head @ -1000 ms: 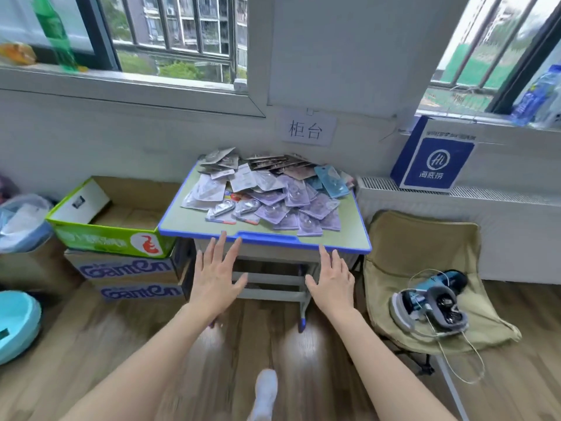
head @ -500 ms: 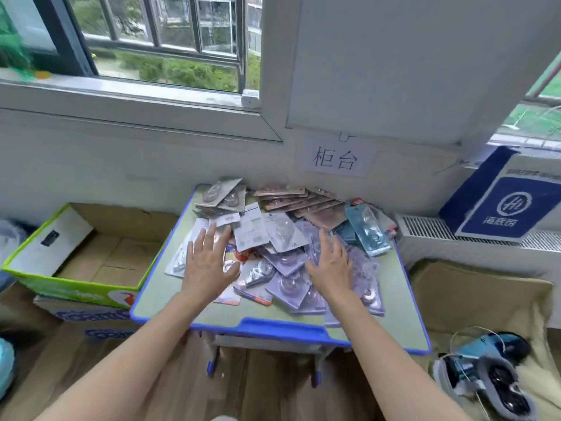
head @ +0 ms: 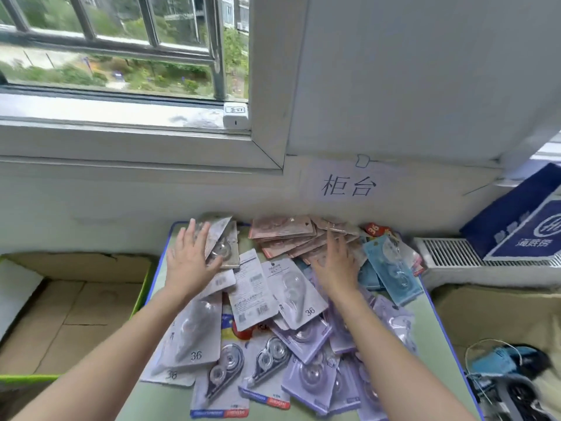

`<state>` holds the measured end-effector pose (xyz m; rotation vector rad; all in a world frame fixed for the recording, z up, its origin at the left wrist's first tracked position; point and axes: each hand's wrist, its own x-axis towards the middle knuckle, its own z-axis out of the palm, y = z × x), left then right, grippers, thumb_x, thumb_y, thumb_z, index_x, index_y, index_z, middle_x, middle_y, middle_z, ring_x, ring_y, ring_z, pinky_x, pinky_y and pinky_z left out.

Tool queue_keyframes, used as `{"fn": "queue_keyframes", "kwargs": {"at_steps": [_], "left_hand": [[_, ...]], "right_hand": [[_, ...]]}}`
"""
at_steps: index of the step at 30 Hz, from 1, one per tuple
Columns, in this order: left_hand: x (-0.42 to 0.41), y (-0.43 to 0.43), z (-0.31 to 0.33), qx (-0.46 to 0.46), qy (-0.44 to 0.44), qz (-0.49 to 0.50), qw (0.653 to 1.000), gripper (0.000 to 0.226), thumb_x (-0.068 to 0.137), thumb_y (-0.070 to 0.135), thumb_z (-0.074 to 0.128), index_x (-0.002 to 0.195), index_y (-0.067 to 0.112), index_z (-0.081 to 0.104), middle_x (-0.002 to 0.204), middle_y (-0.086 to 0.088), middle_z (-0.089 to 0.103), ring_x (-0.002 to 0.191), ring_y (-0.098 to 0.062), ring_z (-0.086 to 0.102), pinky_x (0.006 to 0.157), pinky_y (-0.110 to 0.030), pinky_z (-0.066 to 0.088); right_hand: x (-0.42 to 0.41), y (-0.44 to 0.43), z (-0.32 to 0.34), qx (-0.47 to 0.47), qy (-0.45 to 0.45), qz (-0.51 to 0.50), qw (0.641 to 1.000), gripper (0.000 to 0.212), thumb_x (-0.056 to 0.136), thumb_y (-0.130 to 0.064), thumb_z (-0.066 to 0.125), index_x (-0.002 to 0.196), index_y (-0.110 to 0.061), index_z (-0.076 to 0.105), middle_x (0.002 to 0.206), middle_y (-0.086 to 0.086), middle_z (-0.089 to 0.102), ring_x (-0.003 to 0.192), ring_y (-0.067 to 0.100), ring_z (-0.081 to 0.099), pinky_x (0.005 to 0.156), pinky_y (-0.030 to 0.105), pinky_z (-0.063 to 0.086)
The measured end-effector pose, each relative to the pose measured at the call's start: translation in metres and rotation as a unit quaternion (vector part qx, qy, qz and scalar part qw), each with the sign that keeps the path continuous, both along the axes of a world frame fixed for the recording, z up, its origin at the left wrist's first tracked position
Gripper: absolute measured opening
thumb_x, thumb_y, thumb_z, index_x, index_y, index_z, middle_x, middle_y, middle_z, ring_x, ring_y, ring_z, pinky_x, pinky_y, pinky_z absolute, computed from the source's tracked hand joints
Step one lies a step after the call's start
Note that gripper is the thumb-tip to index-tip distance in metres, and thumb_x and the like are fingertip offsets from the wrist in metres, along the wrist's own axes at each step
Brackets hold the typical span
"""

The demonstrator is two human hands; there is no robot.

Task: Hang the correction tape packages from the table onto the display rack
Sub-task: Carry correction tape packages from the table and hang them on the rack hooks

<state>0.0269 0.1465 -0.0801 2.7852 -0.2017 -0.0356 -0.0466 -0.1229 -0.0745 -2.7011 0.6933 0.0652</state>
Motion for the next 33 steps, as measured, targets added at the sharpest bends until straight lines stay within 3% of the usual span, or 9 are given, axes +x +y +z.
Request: {"fn": "queue_keyframes", "kwargs": {"at_steps": [4,10,17,25,33], "left_hand": [[0.033,0.002,-0.01,-0.008,0.045,0.004,0.999,0.075,0.091,0.047,0.053,0.151,0.028,0.013,0.16,-0.001,-0.001,0.146,-0.022,0.001,0.114,-0.046,0.016],[0.063,0.002,-0.025,-0.023,0.085,0.005,0.996,0.073,0.09,0.051,0.053,0.151,0.031,0.017,0.159,-0.007,0.006,0.145,-0.029,0.007,0.116,-0.046,0.017],[0.073,-0.001,-0.036,-0.069,0.115,0.007,0.991,0.068,0.088,0.049,0.057,0.148,0.031,0.029,0.154,-0.012,0.022,0.138,-0.031,0.029,0.108,-0.046,0.032],[0.07,-0.004,-0.031,-0.062,0.096,0.015,0.993,0.067,0.088,0.047,0.059,0.147,0.029,0.033,0.154,-0.014,0.023,0.135,-0.035,0.033,0.106,-0.046,0.034],[0.058,-0.013,-0.018,-0.048,0.058,0.041,0.996,0.065,0.088,0.046,0.058,0.146,0.029,0.033,0.156,-0.01,0.019,0.135,-0.035,0.031,0.105,-0.046,0.034]], "right_hand": [[0.027,-0.009,-0.004,-0.021,0.009,-0.019,1.0,0.074,0.093,-0.046,0.048,0.151,-0.029,0.006,0.156,0.012,0.017,0.139,0.034,0.026,0.109,0.046,0.027],[0.06,-0.037,-0.01,0.006,-0.008,-0.024,1.0,0.073,0.093,-0.053,0.044,0.151,-0.021,0.013,0.158,0.014,0.013,0.144,0.033,0.013,0.115,0.048,0.014],[0.09,-0.063,-0.018,-0.014,0.087,0.049,0.995,0.078,0.088,-0.069,0.037,0.149,-0.025,0.018,0.155,0.009,0.021,0.141,0.032,0.021,0.112,0.054,0.02],[0.09,-0.06,-0.021,-0.001,0.066,0.035,0.997,0.061,0.093,-0.055,0.04,0.147,-0.028,0.026,0.152,0.009,0.027,0.137,0.034,0.028,0.107,0.059,0.026],[0.054,-0.043,-0.018,-0.064,0.015,0.06,0.996,0.053,0.091,-0.05,0.044,0.139,-0.029,0.036,0.145,0.006,0.035,0.128,0.03,0.038,0.101,0.048,0.03]]}}
